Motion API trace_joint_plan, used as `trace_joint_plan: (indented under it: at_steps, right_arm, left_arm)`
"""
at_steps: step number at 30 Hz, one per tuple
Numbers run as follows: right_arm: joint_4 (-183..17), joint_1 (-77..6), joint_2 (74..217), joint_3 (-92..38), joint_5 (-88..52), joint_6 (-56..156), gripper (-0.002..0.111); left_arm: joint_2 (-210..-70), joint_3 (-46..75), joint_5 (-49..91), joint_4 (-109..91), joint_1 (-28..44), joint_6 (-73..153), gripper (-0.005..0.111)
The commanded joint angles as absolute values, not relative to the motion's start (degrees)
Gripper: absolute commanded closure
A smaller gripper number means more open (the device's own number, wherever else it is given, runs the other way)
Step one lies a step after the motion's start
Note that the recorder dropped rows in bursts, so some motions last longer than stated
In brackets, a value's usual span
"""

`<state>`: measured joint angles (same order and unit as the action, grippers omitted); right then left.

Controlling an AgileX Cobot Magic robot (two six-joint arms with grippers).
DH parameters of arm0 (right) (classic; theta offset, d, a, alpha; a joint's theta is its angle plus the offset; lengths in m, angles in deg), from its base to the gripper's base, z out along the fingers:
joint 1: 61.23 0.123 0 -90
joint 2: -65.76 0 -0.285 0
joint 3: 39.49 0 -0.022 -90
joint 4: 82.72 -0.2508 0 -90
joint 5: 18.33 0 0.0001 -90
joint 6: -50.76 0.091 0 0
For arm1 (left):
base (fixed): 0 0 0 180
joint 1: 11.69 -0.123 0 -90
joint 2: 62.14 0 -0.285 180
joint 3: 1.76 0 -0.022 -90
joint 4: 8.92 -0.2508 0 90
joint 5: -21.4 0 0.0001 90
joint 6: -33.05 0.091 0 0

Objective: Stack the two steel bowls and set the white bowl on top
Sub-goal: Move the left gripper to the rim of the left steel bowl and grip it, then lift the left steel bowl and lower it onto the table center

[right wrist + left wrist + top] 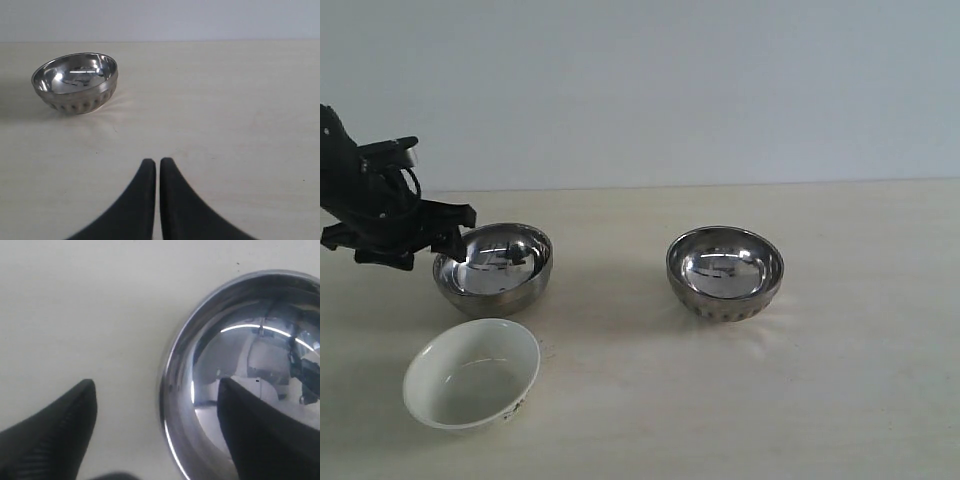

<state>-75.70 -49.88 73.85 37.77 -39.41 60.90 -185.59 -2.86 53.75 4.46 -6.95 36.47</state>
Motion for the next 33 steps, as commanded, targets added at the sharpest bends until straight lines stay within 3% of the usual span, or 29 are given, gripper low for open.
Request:
trace_joint_plan:
  at_steps: [1, 6, 14, 27, 33]
  right_arm:
    - [-75.3, -50.4, 73.5, 37.7, -38.9, 60.9, 0.108]
    - [-75.3, -50.4, 73.5, 37.7, -38.9, 60.9, 0.108]
    - [-75.3, -50.4, 73.5, 37.7, -39.0, 60.9, 0.108]
    - [-75.3, -50.4, 73.5, 37.7, -39.0, 60.9, 0.108]
    - [-75.3, -50.4, 73.5, 37.7, -39.0, 60.9, 0.108]
  left_arm:
    - [-188.1, -4.6, 53.1, 5.3, -5.6, 37.9, 0.043]
    - [-189.7, -4.6, 52.5, 5.3, -5.6, 37.8, 0.054]
    - [-190.1, -4.6, 53.2, 5.2, -5.6, 41.3, 0.103]
    - [-176.5, -4.6, 56.2, 10.5, -5.7, 42.8, 0.103]
    - [-172.9, -4.6, 62.5, 13.7, -0.7, 45.9, 0.103]
